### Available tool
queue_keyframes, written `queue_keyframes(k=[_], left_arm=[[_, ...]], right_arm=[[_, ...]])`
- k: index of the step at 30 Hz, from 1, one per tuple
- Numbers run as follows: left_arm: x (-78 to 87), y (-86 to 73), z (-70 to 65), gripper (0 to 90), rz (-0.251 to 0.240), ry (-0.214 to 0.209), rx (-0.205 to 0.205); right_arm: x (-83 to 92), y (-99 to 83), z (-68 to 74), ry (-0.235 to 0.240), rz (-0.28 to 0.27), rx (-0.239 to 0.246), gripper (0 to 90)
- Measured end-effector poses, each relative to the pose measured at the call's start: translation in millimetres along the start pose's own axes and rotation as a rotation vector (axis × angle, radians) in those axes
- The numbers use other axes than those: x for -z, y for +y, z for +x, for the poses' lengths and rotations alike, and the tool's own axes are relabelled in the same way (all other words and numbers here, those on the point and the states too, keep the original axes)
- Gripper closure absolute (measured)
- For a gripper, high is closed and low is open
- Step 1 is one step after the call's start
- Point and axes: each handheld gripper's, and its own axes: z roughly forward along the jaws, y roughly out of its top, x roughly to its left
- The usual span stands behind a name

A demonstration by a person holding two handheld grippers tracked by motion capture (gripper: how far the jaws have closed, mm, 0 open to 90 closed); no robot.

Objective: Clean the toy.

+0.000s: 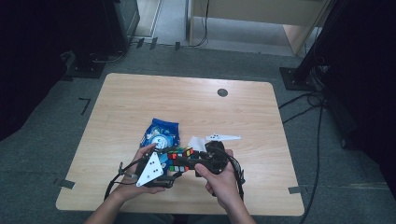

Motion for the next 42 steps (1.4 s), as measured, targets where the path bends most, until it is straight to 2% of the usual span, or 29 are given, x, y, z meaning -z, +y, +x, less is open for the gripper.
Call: queue_keyframes(k=[5,8,9,12,15,16,17,18,19,20,21,22,23,24,26,27,28,29,30,32,35,36,38,39,40,41,42], left_arm=[[-2.3,-0.9,-4.0,24.5,0.01,0.014,-0.022],[-2.4,-0.2,-7.9,32.7,0.0,0.009,-0.045],[-2.4,0.3,-9.6,33.6,-0.002,0.025,-0.058],[-2.2,0.3,-8.3,33.8,0.002,0.025,-0.054],[-1.1,-0.9,-2.8,33.8,0.002,0.031,-0.02],[1.0,-3.1,5.5,33.8,0.004,0.054,0.021],[1.0,-3.1,5.5,33.9,0.004,0.054,0.021],[2.4,-4.9,10.4,33.9,0.006,0.065,0.047],[4.1,-6.9,15.7,33.9,0.006,0.078,0.07],[6.1,-8.9,20.8,33.9,0.008,0.09,0.096],[8.0,-10.5,25.7,33.9,0.009,0.099,0.12],[9.7,-11.9,29.9,33.9,0.011,0.108,0.139],[10.8,-12.8,32.9,33.9,0.009,0.115,0.158],[11.8,-13.5,35.2,33.9,0.009,0.12,0.167],[12.0,-14.0,36.2,33.9,0.006,0.124,0.177],[11.5,-14.1,35.8,33.9,0.008,0.125,0.177],[10.7,-14.1,35.1,33.9,0.011,0.123,0.175],[10.1,-14.2,34.4,33.9,0.017,0.12,0.172],[9.3,-14.4,33.7,33.9,0.019,0.118,0.168],[8.0,-14.6,32.7,33.9,0.024,0.11,0.167],[7.6,-14.8,32.4,33.9,0.026,0.104,0.167],[7.9,-14.8,32.6,33.9,0.026,0.103,0.169],[8.6,-14.5,33.0,33.9,0.021,0.103,0.174],[9.0,-14.4,33.3,33.9,0.018,0.1,0.176],[9.4,-14.3,33.3,33.9,0.016,0.097,0.179],[9.4,-14.4,33.1,33.9,0.016,0.094,0.178],[9.1,-14.5,32.7,33.9,0.016,0.093,0.179]], right_arm=[[-1.3,-0.3,0.2,-0.014,0.013,0.0,34.3],[-5.5,-0.8,-1.6,-0.017,0.056,-0.01,34.4],[-6.8,-1.3,-2.3,-0.018,0.062,-0.012,34.4],[-7.0,-1.6,-4.6,-0.005,0.055,-0.021,34.4],[-6.2,-1.3,-5.0,0.0,0.048,-0.015,34.1],[-1.8,0.4,-7.3,0.021,0.023,-0.006,33.9],[-1.8,0.4,-7.3,0.021,0.023,-0.006,33.9],[6.7,3.1,-11.1,0.045,-0.024,0.008,37.6],[10.7,4.2,-13.6,0.038,-0.049,0.025,38.6],[13.8,4.9,-16.7,0.01,-0.067,0.044,38.7],[13.8,4.9,-16.7,0.01,-0.067,0.044,38.7],[15.4,4.7,-20.3,-0.045,-0.075,0.067,39.2],[12.9,1.8,-30.9,-0.152,-0.073,0.096,40.9],[12.9,1.8,-30.9,-0.152,-0.073,0.096,40.9],[4.3,-4.4,-44.6,-0.265,-0.048,0.123,42.4],[-5.8,-12.4,-59.3,-0.376,-0.024,0.136,43.6],[-5.8,-12.4,-59.3,-0.376,-0.024,0.136,43.6],[-14.9,-20.2,-71.5,-0.476,0.008,0.173,43.6],[-18.4,-23.5,-76.4,-0.507,0.026,0.196,43.7],[-23.4,-28.3,-83.4,-0.527,0.062,0.212,44.4],[-25.6,-30.7,-88.6,-0.516,0.082,0.204,46.2],[-27.3,-32.7,-91.6,-0.548,0.103,0.212,49.8],[-27.7,-35.8,-91.8,-0.582,0.103,0.262,57.9],[-27.7,-35.8,-91.8,-0.582,0.103,0.262,57.9],[-28.0,-36.6,-91.4,-0.596,0.105,0.289,60.2],[-28.0,-36.5,-91.3,-0.601,0.106,0.29,63.7],[-26.7,-35.6,-92.2,-0.603,0.107,0.284,74.2]])
